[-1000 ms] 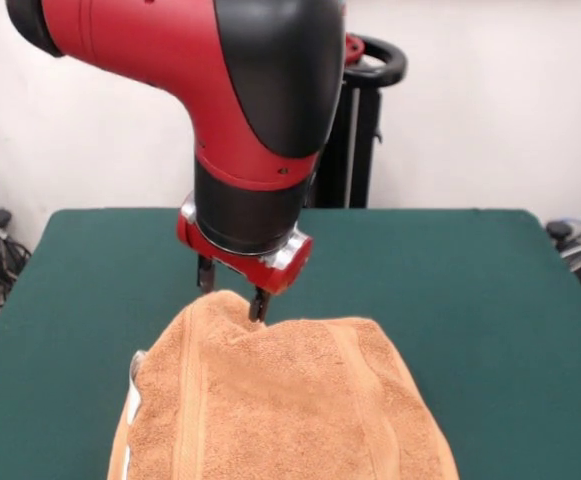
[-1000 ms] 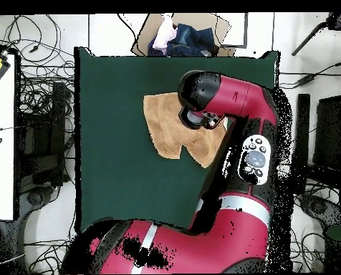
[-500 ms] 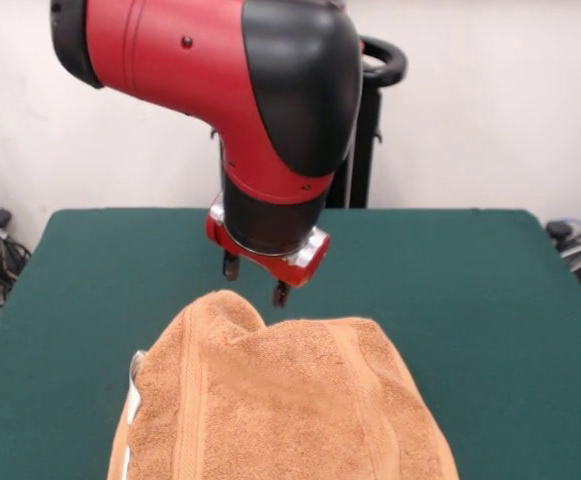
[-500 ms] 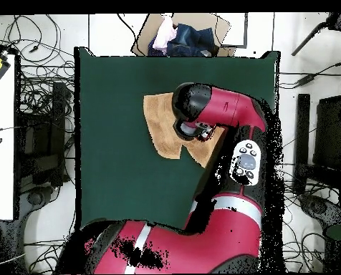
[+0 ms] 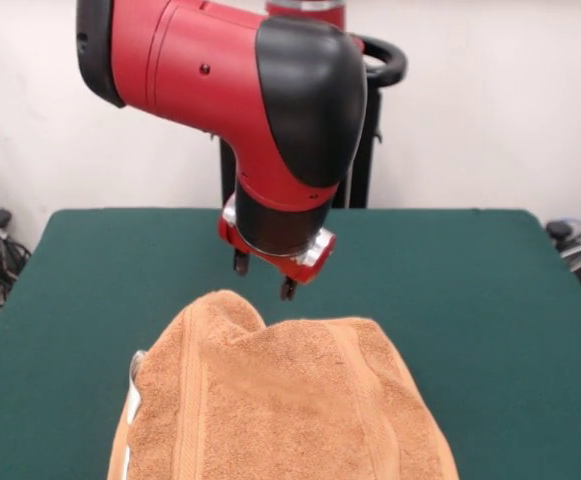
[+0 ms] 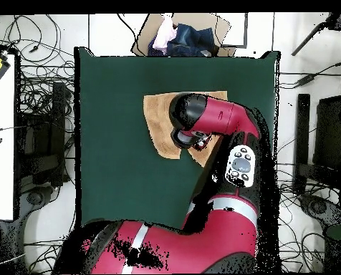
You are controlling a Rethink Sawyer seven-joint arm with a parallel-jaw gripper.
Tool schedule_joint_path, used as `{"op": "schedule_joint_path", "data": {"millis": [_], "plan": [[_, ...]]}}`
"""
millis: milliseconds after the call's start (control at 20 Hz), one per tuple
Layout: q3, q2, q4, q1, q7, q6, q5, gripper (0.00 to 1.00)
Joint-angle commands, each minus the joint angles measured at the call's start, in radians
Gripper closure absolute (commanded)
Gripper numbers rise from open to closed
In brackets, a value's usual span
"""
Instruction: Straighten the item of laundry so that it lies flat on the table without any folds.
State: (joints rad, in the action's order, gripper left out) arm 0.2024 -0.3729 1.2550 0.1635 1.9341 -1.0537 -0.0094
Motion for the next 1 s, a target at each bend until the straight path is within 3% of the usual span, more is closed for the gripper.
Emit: {"op": "schedule_joint_path", "data": {"millis": [50, 500, 1000], "plan": [[-0.034, 0.015, 0.16, -0.01, 0.169, 0.123, 0.0, 0.0], [-0.031, 0.031, 0.159, -0.009, 0.175, 0.172, 0.001, 0.0], [-0.027, 0.147, 0.097, -0.001, 0.213, 0.282, 0.002, 0.0]]}}
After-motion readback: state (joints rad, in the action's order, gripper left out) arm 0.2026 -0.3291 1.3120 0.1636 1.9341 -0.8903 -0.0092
